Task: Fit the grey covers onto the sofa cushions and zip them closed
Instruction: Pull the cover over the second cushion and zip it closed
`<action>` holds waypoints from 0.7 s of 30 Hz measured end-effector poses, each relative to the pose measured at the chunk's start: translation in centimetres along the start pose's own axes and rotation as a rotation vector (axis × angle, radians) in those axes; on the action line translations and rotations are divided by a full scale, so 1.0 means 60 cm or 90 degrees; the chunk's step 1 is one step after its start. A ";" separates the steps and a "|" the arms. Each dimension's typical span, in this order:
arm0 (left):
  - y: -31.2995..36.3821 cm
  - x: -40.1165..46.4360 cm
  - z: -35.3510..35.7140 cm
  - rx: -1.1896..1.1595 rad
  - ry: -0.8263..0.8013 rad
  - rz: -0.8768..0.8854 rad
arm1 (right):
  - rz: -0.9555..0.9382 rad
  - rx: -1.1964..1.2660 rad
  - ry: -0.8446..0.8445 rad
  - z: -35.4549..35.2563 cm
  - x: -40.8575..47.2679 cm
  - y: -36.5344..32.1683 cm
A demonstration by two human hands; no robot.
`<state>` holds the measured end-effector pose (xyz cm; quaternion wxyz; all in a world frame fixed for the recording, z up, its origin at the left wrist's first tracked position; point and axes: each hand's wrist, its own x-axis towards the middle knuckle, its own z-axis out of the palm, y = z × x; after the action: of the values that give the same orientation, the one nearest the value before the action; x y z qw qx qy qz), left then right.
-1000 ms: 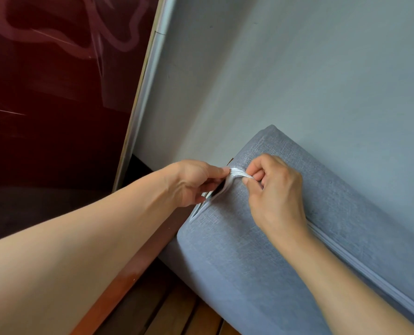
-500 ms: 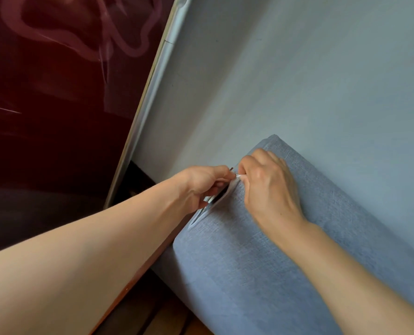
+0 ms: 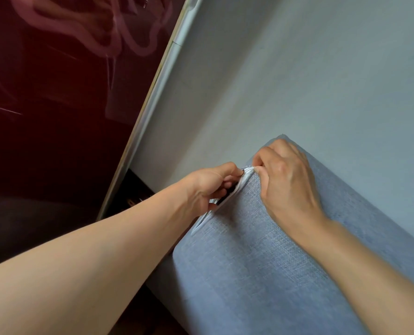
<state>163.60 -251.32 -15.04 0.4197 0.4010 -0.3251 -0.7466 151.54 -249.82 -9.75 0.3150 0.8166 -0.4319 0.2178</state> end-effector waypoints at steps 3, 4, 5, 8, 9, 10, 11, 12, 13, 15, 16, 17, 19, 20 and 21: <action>0.004 0.002 0.005 -0.027 -0.001 -0.021 | 0.004 -0.003 0.015 0.005 0.003 0.005; 0.005 0.003 0.007 -0.037 -0.006 -0.028 | 0.007 -0.007 0.019 0.006 0.003 0.007; 0.006 0.006 0.008 -0.041 -0.011 -0.036 | 0.009 -0.010 0.020 0.006 0.003 0.009; 0.009 0.016 0.006 -0.038 -0.028 -0.054 | 0.001 -0.029 0.015 0.009 0.001 0.013; 0.010 0.020 0.005 -0.040 -0.037 -0.057 | -0.008 -0.034 0.012 0.010 0.002 0.015; 0.011 0.022 0.004 -0.043 -0.043 -0.060 | -0.017 -0.034 0.006 0.010 0.003 0.017; 0.012 0.025 0.003 -0.044 -0.048 -0.060 | -0.026 -0.032 -0.002 0.010 0.003 0.019; 0.012 0.028 0.003 -0.042 -0.053 -0.059 | -0.034 -0.030 -0.009 0.010 0.004 0.022; 0.012 0.030 0.002 -0.039 -0.058 -0.057 | -0.037 -0.028 -0.014 0.011 0.005 0.024; 0.010 0.036 0.002 -0.033 -0.065 -0.044 | -0.041 -0.033 -0.019 0.016 0.009 0.027; 0.008 0.040 0.003 -0.034 -0.067 -0.032 | -0.040 -0.037 -0.017 0.018 0.012 0.027; 0.006 0.045 0.004 -0.039 -0.066 -0.015 | -0.038 -0.043 -0.014 0.021 0.013 0.028; -0.001 0.054 0.009 -0.058 -0.061 0.021 | -0.038 -0.057 -0.002 0.027 0.015 0.031; -0.006 0.058 0.010 -0.067 -0.058 0.037 | -0.040 -0.066 0.005 0.030 0.015 0.032; -0.012 0.063 0.010 -0.076 -0.055 0.053 | -0.042 -0.074 0.011 0.031 0.015 0.033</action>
<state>161.57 -254.29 -16.60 0.4589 0.3288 -0.3140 -0.7633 150.50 -252.50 -9.88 0.3726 0.8089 -0.4140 0.1884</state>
